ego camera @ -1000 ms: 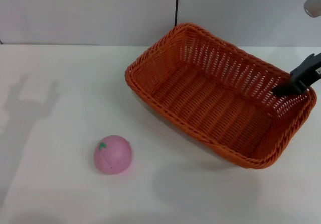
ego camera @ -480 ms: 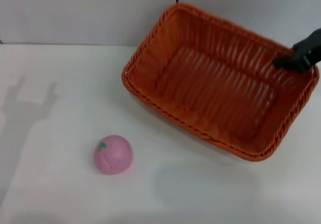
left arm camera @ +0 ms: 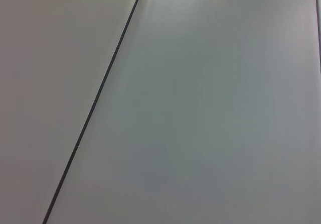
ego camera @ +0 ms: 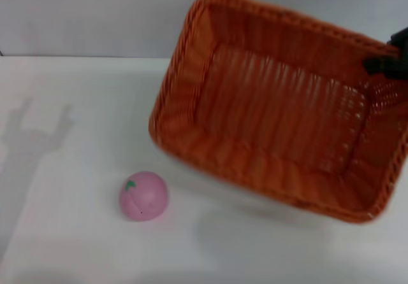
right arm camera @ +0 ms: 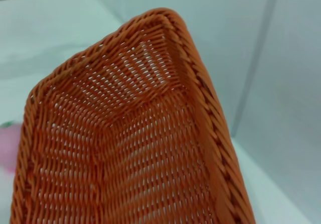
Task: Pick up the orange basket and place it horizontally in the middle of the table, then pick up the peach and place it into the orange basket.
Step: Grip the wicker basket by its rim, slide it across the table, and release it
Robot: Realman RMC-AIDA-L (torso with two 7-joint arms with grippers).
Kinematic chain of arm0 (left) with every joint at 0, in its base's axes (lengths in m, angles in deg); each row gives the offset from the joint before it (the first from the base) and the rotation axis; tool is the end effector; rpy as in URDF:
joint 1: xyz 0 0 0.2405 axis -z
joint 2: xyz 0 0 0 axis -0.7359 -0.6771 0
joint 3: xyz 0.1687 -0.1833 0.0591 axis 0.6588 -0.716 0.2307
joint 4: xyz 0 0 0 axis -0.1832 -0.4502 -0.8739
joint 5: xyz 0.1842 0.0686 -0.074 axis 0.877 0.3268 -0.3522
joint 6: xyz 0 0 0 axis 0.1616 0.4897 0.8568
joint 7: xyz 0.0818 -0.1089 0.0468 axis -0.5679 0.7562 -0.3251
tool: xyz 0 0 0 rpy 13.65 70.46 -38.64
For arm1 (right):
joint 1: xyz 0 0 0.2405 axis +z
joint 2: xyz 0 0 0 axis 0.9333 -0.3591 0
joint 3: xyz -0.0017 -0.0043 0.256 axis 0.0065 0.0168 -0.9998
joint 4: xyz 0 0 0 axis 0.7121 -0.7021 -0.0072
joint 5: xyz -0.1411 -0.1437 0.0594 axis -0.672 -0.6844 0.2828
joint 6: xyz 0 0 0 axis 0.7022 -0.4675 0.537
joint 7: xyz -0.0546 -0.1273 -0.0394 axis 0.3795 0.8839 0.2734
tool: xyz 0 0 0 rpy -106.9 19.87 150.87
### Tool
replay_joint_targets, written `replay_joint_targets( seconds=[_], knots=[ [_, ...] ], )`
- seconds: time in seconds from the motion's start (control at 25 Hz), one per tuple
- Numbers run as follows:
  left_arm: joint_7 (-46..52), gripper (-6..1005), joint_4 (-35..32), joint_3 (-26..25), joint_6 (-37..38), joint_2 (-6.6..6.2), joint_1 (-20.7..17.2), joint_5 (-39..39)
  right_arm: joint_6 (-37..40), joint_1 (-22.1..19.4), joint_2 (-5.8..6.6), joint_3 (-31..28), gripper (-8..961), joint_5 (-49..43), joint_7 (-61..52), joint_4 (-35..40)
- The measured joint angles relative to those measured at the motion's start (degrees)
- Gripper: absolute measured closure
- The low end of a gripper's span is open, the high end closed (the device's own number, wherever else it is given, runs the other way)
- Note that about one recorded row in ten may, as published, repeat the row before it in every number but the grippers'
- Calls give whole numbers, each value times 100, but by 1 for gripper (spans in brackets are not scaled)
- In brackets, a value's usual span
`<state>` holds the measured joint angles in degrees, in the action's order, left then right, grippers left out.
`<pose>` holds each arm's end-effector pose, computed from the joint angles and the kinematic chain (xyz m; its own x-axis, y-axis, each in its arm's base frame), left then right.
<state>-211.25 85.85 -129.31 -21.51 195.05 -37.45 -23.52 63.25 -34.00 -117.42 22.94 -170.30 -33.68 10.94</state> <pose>-0.3173 0.2267 0.0401 0.3403 -0.4278 0.8374 0.8094 -0.3200 -0.4924 0.1842 0.3601 0.1129 0.9535 -0.2999 -0.0310 -0.2869 -0.8710 -0.3987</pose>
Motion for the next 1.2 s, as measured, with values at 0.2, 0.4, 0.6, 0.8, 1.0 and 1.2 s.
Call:
replay_joint_targets(
  seconds=[0.2, 0.4, 0.6, 0.8, 1.0, 1.2],
  knots=[
    [0, 155, 0, 0, 8, 0, 0, 0, 888, 213, 97, -280, 805, 10, 482, -55],
    [0, 155, 0, 0, 15, 0, 2, 0, 1381, 475, 215, -218, 804, 3, 660, -645],
    [0, 155, 0, 0, 15, 0, 19, 0, 1174, 799, 456, 11, 804, -125, 885, -1977],
    [0, 154, 0, 0, 15, 0, 27, 0, 1052, 1067, 596, 49, 805, -415, 1013, -2671],
    [0, 153, 0, 0, 26, 2, 43, 0, 745, 1382, 610, 67, 803, -882, 1184, -3413],
    [0, 153, 0, 0, 29, 8, 54, 0, 274, 1491, 514, 126, 799, -1063, 1237, -3677]
  ],
)
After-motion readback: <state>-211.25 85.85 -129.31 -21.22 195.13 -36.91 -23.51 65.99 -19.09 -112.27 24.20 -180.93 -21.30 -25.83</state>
